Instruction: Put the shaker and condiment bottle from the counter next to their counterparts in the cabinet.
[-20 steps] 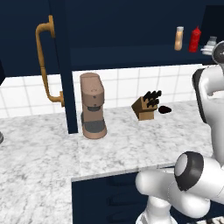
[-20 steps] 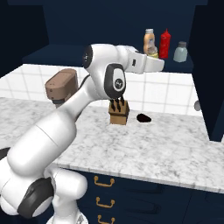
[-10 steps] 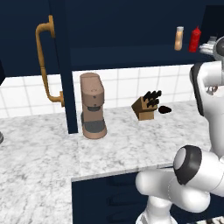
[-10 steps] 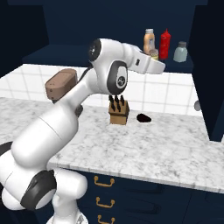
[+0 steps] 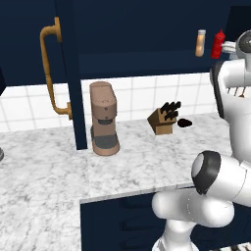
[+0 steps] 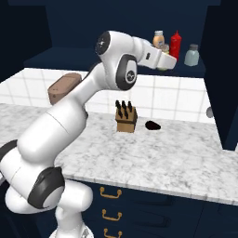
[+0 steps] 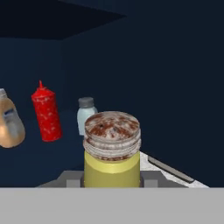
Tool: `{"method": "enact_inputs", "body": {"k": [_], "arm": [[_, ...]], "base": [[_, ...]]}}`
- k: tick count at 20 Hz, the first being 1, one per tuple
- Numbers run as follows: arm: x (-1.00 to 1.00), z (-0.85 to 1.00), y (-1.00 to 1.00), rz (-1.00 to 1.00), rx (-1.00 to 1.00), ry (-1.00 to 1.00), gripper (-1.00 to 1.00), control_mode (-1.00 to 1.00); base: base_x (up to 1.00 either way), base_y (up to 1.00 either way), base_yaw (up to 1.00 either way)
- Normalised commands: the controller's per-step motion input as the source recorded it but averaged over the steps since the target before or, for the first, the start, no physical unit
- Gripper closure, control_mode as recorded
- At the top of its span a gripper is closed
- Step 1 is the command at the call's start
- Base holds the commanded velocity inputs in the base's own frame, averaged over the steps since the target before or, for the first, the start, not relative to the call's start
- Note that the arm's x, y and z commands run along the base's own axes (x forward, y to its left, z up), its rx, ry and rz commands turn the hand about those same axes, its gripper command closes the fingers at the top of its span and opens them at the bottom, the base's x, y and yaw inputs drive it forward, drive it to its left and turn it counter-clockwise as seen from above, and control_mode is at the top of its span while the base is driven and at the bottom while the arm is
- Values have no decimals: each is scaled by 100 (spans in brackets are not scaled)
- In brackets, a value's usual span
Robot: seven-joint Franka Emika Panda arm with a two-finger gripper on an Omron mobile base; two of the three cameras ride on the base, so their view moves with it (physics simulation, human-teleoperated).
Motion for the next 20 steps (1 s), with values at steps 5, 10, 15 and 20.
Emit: {"method": "enact_inputs", "body": {"k": [5,10,15,20], "arm": [[35,0,0,0,-1,-4,100,-100],[27,-1,0,0,0,2,100,-100],[20,-1,0,0,0,10,100,-100],[21,0,-1,0,0,1,100,-100]], "base": [[0,0,0],[0,0,0],[0,0,0],[0,0,0]]}}
